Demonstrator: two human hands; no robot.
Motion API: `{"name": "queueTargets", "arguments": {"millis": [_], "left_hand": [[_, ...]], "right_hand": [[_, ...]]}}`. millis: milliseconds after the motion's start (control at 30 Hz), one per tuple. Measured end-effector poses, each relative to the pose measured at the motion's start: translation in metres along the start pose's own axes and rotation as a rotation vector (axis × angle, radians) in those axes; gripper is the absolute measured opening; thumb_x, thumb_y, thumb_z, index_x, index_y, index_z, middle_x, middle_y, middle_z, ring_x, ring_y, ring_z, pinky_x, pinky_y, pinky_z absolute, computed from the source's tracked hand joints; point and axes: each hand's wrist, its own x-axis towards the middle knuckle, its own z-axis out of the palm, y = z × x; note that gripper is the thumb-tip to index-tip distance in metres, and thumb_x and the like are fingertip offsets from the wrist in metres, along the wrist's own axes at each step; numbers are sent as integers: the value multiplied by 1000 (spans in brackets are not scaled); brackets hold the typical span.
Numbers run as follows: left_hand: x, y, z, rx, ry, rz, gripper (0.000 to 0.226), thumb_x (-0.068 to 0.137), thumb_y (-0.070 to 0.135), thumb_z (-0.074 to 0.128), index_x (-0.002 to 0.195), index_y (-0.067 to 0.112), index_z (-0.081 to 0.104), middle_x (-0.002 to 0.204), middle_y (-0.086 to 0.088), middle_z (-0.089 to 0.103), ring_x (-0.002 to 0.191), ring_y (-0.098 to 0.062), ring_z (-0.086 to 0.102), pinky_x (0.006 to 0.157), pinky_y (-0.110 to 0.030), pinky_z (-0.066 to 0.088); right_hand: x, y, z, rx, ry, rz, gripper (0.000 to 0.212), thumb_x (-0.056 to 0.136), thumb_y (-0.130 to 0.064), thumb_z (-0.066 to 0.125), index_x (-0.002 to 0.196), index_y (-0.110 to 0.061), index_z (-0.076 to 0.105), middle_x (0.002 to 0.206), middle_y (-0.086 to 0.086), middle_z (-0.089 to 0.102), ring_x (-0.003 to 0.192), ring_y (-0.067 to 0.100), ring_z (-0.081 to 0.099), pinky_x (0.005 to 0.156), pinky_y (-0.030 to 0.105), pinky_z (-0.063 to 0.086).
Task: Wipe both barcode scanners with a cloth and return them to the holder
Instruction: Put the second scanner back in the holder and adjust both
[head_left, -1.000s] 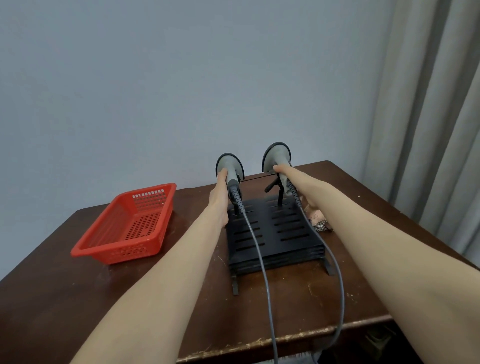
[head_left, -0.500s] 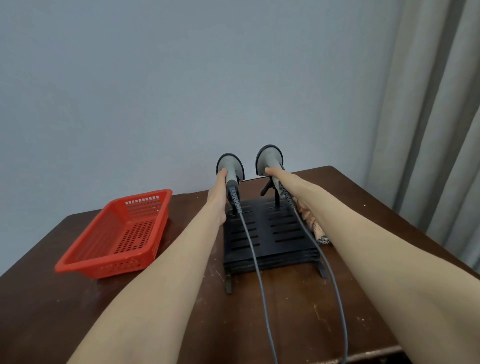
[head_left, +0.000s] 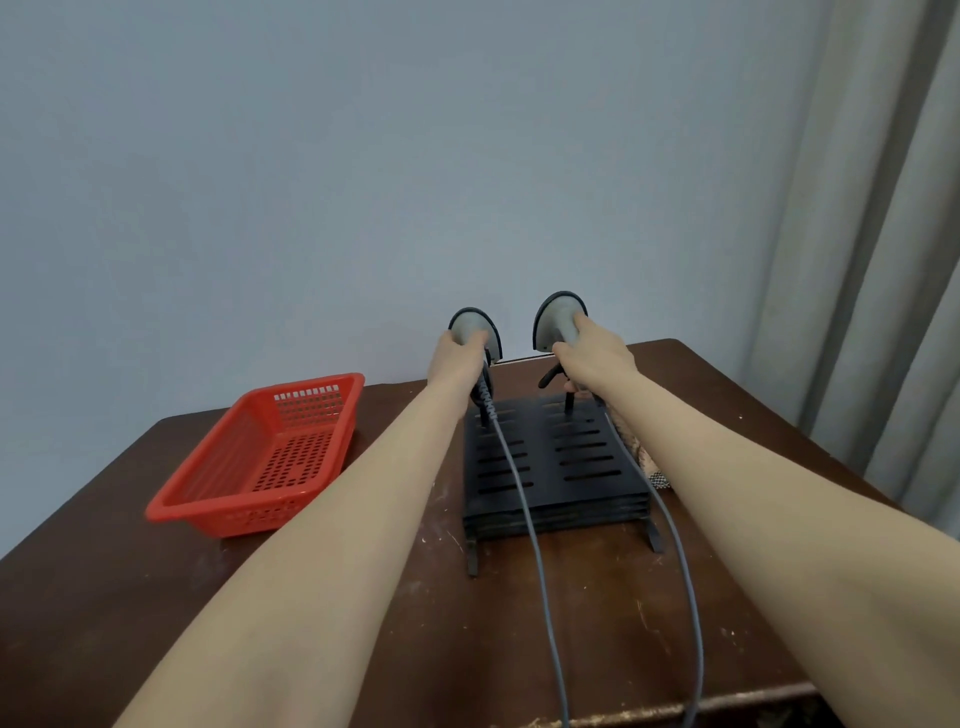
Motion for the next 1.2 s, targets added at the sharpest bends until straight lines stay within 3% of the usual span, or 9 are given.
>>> {"name": "queueTargets", "arguments": {"millis": [167,233,400,633,733,800,900,1100,1200], "left_hand": [[2,4,7,189,-33,77,56,99,18,35,152,17,18,154,-6,30,135,-28,37,100,-34,35],[3,6,9,215,-43,68,56,99,15,32,153,17,15,156,-5,26,136,-27,35,97,-30,34],[4,7,9,232,-59,53,57,98,13,32,152,16,15,155,-9,27,136,-29,35,98,-31,34],[2,10,9,216,-105,28,59,98,17,34,153,17,12,155,-12,26,137,-30,32,104,-35,32],[1,10,7,213,-108,23,59,98,19,34,153,17,13,156,-10,24,139,-30,30,105,-36,31],[-1,12,6,225,-96,27,58,98,20,34,152,15,15,156,-10,26,138,-30,31,105,-36,31],[-2,15,5,233,-90,37,56,97,21,35,150,12,22,152,-11,31,134,-30,36,103,-36,34],[-2,17,5,266,-75,40,53,97,20,34,148,8,24,151,-14,32,132,-30,37,96,-32,35],[-1,18,6,283,-76,37,53,98,19,34,148,6,24,151,-14,31,133,-29,37,92,-30,34]], "right_hand": [[3,-3,2,-105,-26,-49,22,90,-20,38,111,-17,44,75,7,65,59,21,64,45,24,35],[6,-6,4,-131,-40,-47,17,90,-20,38,106,-17,45,72,8,65,57,21,62,46,25,38],[10,-10,8,-112,-53,-34,18,89,-22,38,104,-16,44,82,11,68,69,30,69,71,38,57],[8,-11,4,-26,-66,34,27,88,-20,35,114,-20,43,86,11,65,56,24,69,52,27,56],[7,-11,3,-38,-68,41,30,91,-24,33,119,-19,41,90,10,63,55,24,69,56,28,55],[7,-11,2,-91,-59,48,35,93,-29,30,125,-19,40,92,9,62,65,27,70,69,33,54],[6,-13,0,-232,-40,64,46,97,-37,26,139,-19,33,114,13,58,98,32,59,77,36,40],[7,-12,6,-245,-6,51,64,95,-42,37,150,-22,11,134,19,45,104,36,54,75,38,40],[7,-11,6,-251,1,29,68,94,-43,42,150,-23,11,136,20,38,105,38,54,74,38,39]]}}
